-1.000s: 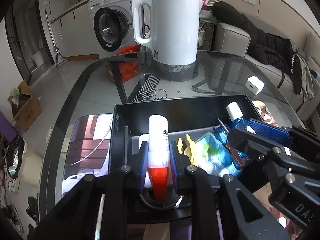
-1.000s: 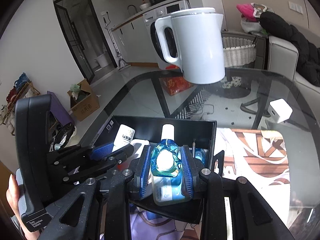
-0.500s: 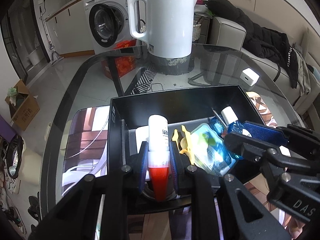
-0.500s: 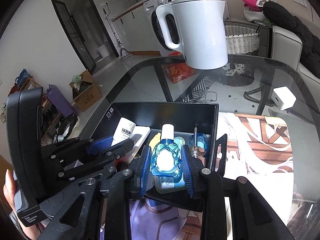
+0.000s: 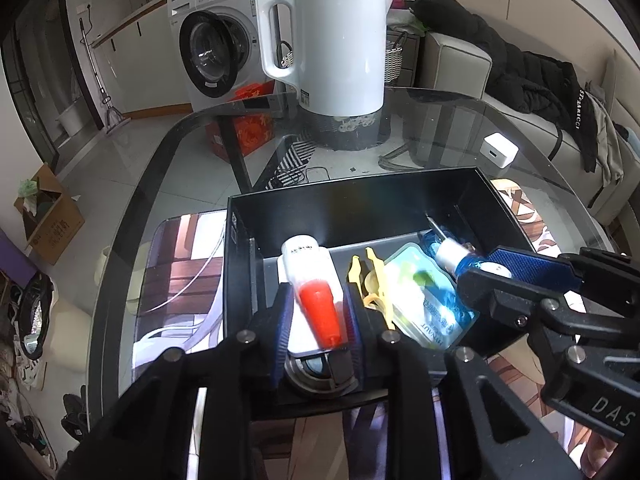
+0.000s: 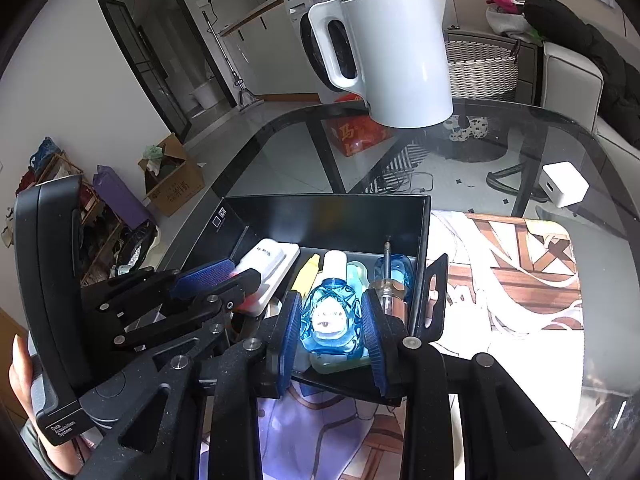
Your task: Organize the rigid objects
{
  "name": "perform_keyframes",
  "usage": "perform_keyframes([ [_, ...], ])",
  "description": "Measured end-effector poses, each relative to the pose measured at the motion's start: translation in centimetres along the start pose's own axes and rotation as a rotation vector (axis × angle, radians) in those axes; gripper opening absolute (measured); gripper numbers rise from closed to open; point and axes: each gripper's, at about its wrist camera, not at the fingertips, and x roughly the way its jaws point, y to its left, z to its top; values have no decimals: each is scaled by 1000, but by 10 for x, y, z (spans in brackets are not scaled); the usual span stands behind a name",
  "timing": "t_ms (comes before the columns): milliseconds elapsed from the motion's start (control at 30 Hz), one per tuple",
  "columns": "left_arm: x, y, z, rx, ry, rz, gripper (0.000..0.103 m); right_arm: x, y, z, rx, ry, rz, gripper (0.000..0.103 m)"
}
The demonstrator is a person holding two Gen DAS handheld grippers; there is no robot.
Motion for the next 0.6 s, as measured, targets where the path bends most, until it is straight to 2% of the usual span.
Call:
perform_keyframes([
  [100, -6, -3, -3, 14, -29, 20, 43, -2, 4, -3, -7, -1, -11, 32],
  [300, -23, 1, -9, -2, -72, 9, 49, -12, 8, -10, -12, -13, -13, 38],
  [367, -31, 3, -11, -10, -93, -3, 49, -18, 9, -12, -13, -26, -22, 48],
  [500, -48, 5, -17, -25, -148, 11, 51, -34, 11, -18, -11, -68, -22, 49],
  [533, -53, 5, -20, -26, -163, 16, 52, -38, 11, -20, -13, -84, -23, 53],
  [600, -62, 6, -25, -22, -200, 29, 53, -48, 11, -26, -12, -123, -42, 67],
])
